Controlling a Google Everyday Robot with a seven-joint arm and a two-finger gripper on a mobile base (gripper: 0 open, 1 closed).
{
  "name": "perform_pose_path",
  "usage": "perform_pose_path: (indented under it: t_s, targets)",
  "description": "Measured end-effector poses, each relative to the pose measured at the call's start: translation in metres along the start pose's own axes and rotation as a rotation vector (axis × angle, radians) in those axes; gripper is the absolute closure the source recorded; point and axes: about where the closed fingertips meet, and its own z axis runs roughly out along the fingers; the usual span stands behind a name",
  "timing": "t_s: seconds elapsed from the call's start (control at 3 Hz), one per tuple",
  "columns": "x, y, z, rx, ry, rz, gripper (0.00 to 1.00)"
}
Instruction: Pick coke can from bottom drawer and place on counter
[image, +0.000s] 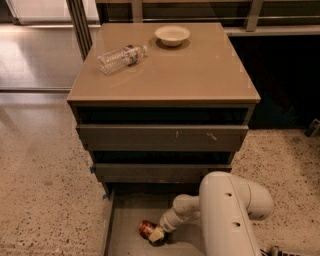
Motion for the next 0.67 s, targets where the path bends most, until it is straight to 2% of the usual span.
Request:
perform_pose_path:
  t_s: [0.33, 0.67]
  targets:
    - [0.0, 0.0, 0.0, 0.0, 0.0, 0.0, 1.0]
    - [0.0, 0.0, 0.0, 0.0, 0.0, 0.0, 1.0]
